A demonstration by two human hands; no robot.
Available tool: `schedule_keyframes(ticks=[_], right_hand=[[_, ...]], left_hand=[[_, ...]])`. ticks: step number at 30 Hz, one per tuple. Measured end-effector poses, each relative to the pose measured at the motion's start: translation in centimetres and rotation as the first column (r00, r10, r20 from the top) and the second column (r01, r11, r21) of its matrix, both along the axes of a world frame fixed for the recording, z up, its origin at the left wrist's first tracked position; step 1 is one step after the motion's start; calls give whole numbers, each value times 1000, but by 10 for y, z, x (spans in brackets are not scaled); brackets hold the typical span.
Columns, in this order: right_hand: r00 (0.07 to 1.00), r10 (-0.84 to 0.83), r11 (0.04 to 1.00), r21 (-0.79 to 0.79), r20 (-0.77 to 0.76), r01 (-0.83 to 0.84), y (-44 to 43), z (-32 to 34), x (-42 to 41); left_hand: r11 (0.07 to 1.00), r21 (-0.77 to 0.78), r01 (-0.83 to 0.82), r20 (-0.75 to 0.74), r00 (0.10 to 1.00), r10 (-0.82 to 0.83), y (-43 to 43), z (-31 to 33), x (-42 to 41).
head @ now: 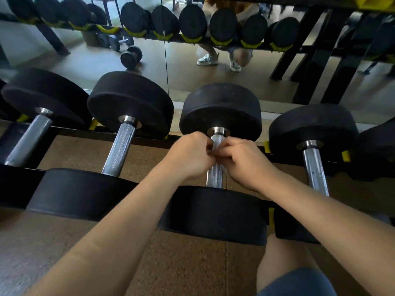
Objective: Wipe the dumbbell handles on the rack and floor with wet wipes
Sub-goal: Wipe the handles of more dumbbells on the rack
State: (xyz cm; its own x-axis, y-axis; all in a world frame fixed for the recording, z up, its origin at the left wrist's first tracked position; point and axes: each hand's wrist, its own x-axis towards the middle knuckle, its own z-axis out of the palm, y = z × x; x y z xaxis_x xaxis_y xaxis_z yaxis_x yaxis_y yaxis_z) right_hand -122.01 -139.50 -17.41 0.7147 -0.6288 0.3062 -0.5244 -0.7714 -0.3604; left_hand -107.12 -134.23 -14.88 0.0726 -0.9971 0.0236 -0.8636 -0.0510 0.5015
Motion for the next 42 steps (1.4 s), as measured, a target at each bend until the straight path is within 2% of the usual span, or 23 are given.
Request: schedule_keyframes(ticks=[2, 4, 6, 8, 10, 12, 14, 15, 17, 20, 22, 24, 26, 27, 28, 29, 30, 32, 33, 35, 37, 39, 42], right_hand=[[961, -191, 980, 99, 200, 174, -2, -2, -3], [878, -352, 931, 215, 325, 294, -4, -5, 2], [819, -420, 906, 236, 389, 353, -5, -8, 9], [816, -410, 912, 201, 407, 358, -5, -8, 14], [874, -329, 944, 115, 357, 308, -2, -6, 12], [953, -233, 966, -69, 191, 250, -3, -5, 9], [963, -267, 946, -187, 17, 266, -7, -10, 7], [949, -316, 934, -178, -16, 309, -10, -13, 6], [924, -376, 925, -21, 63, 378, -15, -19, 6], [805, -463, 869, 371, 371, 328, -17, -17, 7], [763, -488, 845, 448, 424, 291, -17, -14, 8], [773, -484, 851, 425, 409, 309, -16, -14, 8], [783, -484, 858, 387, 391, 337, -15, -15, 8], [787, -483, 861, 372, 384, 346, -14, -15, 7], [794, -480, 865, 357, 375, 354, -12, -14, 7], [803, -473, 870, 336, 363, 361, -11, -14, 7], [814, -465, 877, 308, 347, 370, -11, -14, 7], [835, -454, 888, 240, 311, 393, -11, -14, 9], [841, -451, 891, 215, 299, 401, -12, -13, 9], [843, -449, 891, 218, 298, 398, -14, -11, 8], [837, -450, 882, 301, 312, 362, -14, -9, 6], [826, -459, 861, 392, 326, 324, -13, -6, 5], [843, -446, 854, 426, 301, 300, -9, -5, 5]], left_hand=[[998, -54, -28, 33, 999, 30, -12, -2, -1], [988, -139, -73, 6, 997, 74, -17, -5, -3], [968, -206, -146, -66, 989, 135, -21, -9, -3], [946, -225, -232, -138, 969, 205, -27, -14, 0], [940, -186, -284, -154, 954, 258, -34, -20, 3], [962, -98, -256, -90, 965, 247, -38, -23, 5], [979, -52, -198, -55, 979, 195, -39, -21, 3], [981, -48, -187, -92, 979, 182, -40, -17, 1], [979, -65, -194, -154, 971, 183, -45, -9, -1], [972, -112, -207, -42, 978, 204, -50, -6, -7], [963, -81, -259, -98, 963, 251, -53, -8, -7], [938, 36, -345, -358, 872, 334, -57, -12, -3], [882, 252, -398, -609, 643, 464, -57, -16, -2], [861, 325, -392, -651, 567, 504, -57, -18, -1], [851, 354, -387, -644, 559, 522, -56, -21, -1], [853, 353, -385, -611, 595, 522, -55, -25, -1], [867, 312, -388, -534, 683, 498, -54, -26, -1], [904, 141, -404, -264, 864, 428, -51, -22, -3], [915, 41, -400, -169, 900, 401, -48, -18, -5], [929, -53, -366, -169, 920, 353, -42, -8, -12], [934, -46, -354, -239, 912, 334, -39, -2, -16], [933, -30, -359, -240, 908, 342, -40, -1, -17], [930, -33, -367, -90, 928, 363, -40, 3, -18]])
